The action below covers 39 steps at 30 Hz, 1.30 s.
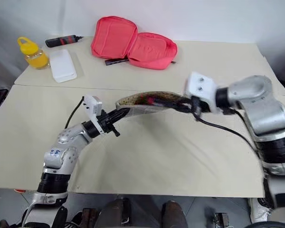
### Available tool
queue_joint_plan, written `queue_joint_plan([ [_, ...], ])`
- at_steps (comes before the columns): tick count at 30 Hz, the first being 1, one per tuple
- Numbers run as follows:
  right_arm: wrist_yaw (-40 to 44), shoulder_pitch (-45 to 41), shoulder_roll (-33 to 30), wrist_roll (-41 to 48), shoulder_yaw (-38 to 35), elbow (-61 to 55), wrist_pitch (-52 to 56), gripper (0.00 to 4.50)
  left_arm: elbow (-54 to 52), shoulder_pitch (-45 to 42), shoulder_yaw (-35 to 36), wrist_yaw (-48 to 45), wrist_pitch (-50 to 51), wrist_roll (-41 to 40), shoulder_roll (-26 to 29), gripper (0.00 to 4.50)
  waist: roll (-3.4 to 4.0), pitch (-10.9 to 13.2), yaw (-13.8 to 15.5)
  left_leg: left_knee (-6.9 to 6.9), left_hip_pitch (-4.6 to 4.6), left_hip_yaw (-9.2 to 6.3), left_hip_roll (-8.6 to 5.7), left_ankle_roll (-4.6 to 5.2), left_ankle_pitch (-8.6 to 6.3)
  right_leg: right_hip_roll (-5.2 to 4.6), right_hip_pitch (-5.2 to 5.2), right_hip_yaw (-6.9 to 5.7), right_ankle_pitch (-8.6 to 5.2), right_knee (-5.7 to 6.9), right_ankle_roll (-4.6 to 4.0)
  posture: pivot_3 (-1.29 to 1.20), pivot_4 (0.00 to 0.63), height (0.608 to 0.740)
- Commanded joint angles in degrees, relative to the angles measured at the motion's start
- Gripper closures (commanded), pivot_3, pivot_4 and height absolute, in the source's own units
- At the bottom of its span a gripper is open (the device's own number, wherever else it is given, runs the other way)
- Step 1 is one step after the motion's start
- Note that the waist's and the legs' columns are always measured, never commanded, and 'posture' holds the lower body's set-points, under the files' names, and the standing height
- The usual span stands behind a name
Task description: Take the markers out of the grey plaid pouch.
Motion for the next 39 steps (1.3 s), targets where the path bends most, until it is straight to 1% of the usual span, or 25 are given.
queue_joint_plan([
  [1, -1.60, -0.65, -1.13, -0.89, -3.86, 4.32, -4.80, 3.91, -1.07, 0.37, 1.63, -0.70, -0.69, -1.08, 0.14, 4.50, 0.01, 0.01, -0.39, 0.00, 0.00, 0.16, 0.06, -0.01, 0.00, 0.01, -0.11, 0.03, 0.00, 0.05, 0.00, 0.00, 0.150, 0.740],
  [4, -1.53, 0.80, -2.37, -1.01, -5.13, 6.51, -5.55, 3.91, -0.55, 1.00, 3.07, -1.36, -0.35, -1.97, 0.77, 4.50, 0.01, 0.01, -0.94, 0.02, 0.01, 0.17, 0.13, -0.05, 0.03, 0.08, -0.14, 0.02, 0.00, 0.12, 0.00, 0.00, 0.150, 0.740],
  [7, -3.99, 2.52, -2.55, -5.57, -3.31, 10.09, -10.44, 3.91, -0.48, 0.85, 4.52, -1.72, 0.48, -3.96, 0.30, 4.50, 0.01, 0.01, -1.23, 0.02, 0.01, 0.16, 0.13, -0.05, 0.03, 0.07, -0.13, 0.03, 0.00, 0.13, 0.00, 0.00, 0.150, 0.740],
  [9, -7.14, 2.69, 0.26, -6.40, -3.48, 13.08, -12.38, 3.91, -0.78, 0.51, 5.20, -1.88, 2.01, -5.67, -0.20, 4.50, 0.01, 0.01, -1.34, 0.04, 0.02, 0.17, 0.13, -0.05, 0.03, 0.06, -0.13, 0.04, 0.00, 0.12, 0.00, 0.00, 0.150, 0.740],
  [11, -10.99, 2.32, 4.49, -6.30, -4.28, 16.84, -15.00, 3.91, -1.24, 0.34, 4.89, -2.49, 2.82, -6.24, -0.15, 4.50, 0.01, 0.01, -1.52, 0.07, 0.03, 0.18, 0.14, -0.06, 0.04, 0.07, -0.13, 0.05, 0.00, 0.16, 0.00, 0.00, 0.150, 0.740],
  [13, -12.71, 2.44, 7.24, -6.46, -4.47, 19.96, -18.88, 3.91, -1.44, 0.32, 4.64, -2.86, 2.99, -6.12, 0.06, 4.50, 0.02, 0.01, -1.64, 0.11, 0.07, 0.18, 0.18, -0.08, 0.05, 0.13, -0.11, 0.05, 0.00, 0.20, 0.00, 0.00, 0.150, 0.740],
  [15, -12.77, 3.01, 8.47, -6.87, -4.25, 22.34, -23.09, 3.91, -1.57, 0.35, 4.62, -2.83, 3.01, -5.92, 0.19, 4.50, 0.04, 0.03, -1.42, 0.11, 0.06, 0.19, 0.16, -0.09, 0.06, 0.11, -0.15, 0.09, 0.00, 0.25, 0.00, 0.00, 0.150, 0.740],
  [17, -13.42, 3.28, 8.36, -9.12, -3.09, 24.66, -28.40, 3.91, -1.75, 0.44, 4.68, -2.87, 3.03, -5.92, 0.26, 4.50, 0.04, 0.03, -1.27, 0.09, 0.04, 0.19, 0.15, -0.08, 0.06, 0.10, -0.15, 0.09, 0.00, 0.22, 0.00, 0.00, 0.150, 0.740],
  [19, -12.41, 2.85, 9.18, -7.97, -3.85, 26.07, -28.09, 3.91, -2.15, 0.65, 4.83, -2.87, 3.22, -6.15, 0.33, 4.50, 0.04, 0.03, -1.16, 0.08, 0.04, 0.16, 0.11, -0.06, 0.05, 0.05, -0.13, 0.06, 0.00, 0.21, 0.00, 0.00, 0.150, 0.740],
  [21, -10.98, 2.40, 9.72, -6.74, -4.51, 26.79, -26.96, 3.19, -2.60, 0.95, 4.92, -2.80, 3.64, -6.57, 0.21, 4.50, 0.04, 0.03, -1.22, 0.07, 0.04, 0.15, 0.09, -0.06, 0.04, 0.03, -0.12, 0.06, 0.01, 0.21, 0.01, 0.00, 0.150, 0.740],
  [23, -10.97, 2.29, 9.36, -7.58, -4.24, 26.85, -27.18, 2.56, -3.00, 1.28, 4.82, -2.71, 3.94, -6.75, 0.04, 4.50, 0.04, 0.03, -1.26, 0.07, 0.04, 0.15, 0.11, -0.06, 0.05, 0.05, -0.12, 0.06, 0.01, 0.21, 0.01, 0.00, 0.150, 0.740],
  [26, -8.88, 2.71, 8.54, -6.42, -4.78, 24.62, -26.22, 1.50, -3.66, 1.77, 4.53, -2.96, 4.48, -6.83, 0.09, 4.50, 0.04, 0.03, -1.50, 0.09, 0.05, 0.16, 0.15, -0.07, 0.05, 0.09, -0.12, 0.07, 0.01, 0.24, 0.01, 0.00, 0.150, 0.740],
  [30, -3.57, 0.78, 8.43, 2.62, -9.30, 16.30, -17.46, 1.50, -4.48, 2.17, 4.37, -3.73, 6.24, -7.76, 0.58, 4.50, 0.07, 0.04, -1.50, 0.10, 0.06, 0.16, 0.17, -0.08, 0.06, 0.11, -0.13, 0.10, 0.01, 0.27, 0.00, 0.00, 0.150, 0.740],
  [32, -0.67, -0.34, 7.32, 6.54, -10.65, 10.50, -11.69, 1.50, -5.02, 2.27, 4.36, -3.97, 7.33, -8.28, 0.81, 4.50, 0.07, 0.04, -1.44, 0.11, 0.06, 0.17, 0.17, -0.08, 0.06, 0.12, -0.13, 0.11, 0.01, 0.28, 0.01, 0.00, 0.150, 0.740],
  [33, 0.15, -2.27, 7.25, 9.88, -11.84, 7.35, -6.97, 1.50, -5.51, 2.27, 4.26, -4.22, 8.29, -8.77, 1.00, 4.50, 0.07, 0.04, -1.33, 0.11, 0.06, 0.17, 0.17, -0.08, 0.06, 0.11, -0.15, 0.11, 0.01, 0.28, 0.00, 0.00, 0.150, 0.740],
  [34, 0.82, -4.06, 7.10, 12.26, -12.57, 4.76, -3.77, 1.86, -5.87, 2.25, 4.14, -4.45, 9.18, -9.19, 1.19, 4.50, 0.07, 0.04, -1.31, 0.11, 0.06, 0.15, 0.17, -0.08, 0.06, 0.11, -0.14, 0.11, 0.01, 0.29, 0.00, 0.00, 0.150, 0.740],
  [35, 1.08, -5.14, 7.02, 13.76, -13.08, 2.95, -1.54, 2.04, -6.20, 2.28, 4.10, -4.60, 9.84, -9.52, 1.36, 4.50, 0.07, 0.04, -1.31, 0.11, 0.05, 0.15, 0.17, -0.08, 0.05, 0.10, -0.14, 0.11, 0.01, 0.28, 0.00, 0.00, 0.150, 0.740],
  [37, 1.22, -7.57, 7.25, 17.24, -13.53, -1.42, 3.73, 2.69, -7.16, 2.39, 4.06, -4.71, 11.83, -10.77, 1.52, 4.50, 0.07, 0.04, -1.23, 0.09, 0.05, 0.13, 0.17, -0.07, 0.05, 0.09, -0.14, 0.10, 0.01, 0.28, 0.00, 0.00, 0.150, 0.740],
  [38, 0.60, -8.93, 8.14, 18.03, -12.67, -4.27, 5.39, 3.11, -8.16, 2.52, 3.90, -4.91, 13.40, -11.89, 1.63, 4.50, 0.07, 0.04, -1.21, 0.09, 0.05, 0.11, 0.17, -0.07, 0.05, 0.09, -0.14, 0.10, 0.01, 0.27, 0.00, 0.00, 0.150, 0.740],
  [39, -0.25, -10.19, 9.33, 18.55, -11.48, -6.96, 6.82, 3.42, -9.20, 2.67, 3.67, -4.91, 15.23, -13.03, 1.74, 4.50, 0.07, 0.04, -1.21, 0.07, 0.05, 0.10, 0.17, -0.07, 0.05, 0.09, -0.13, 0.09, 0.01, 0.27, 0.00, 0.00, 0.150, 0.740],
])
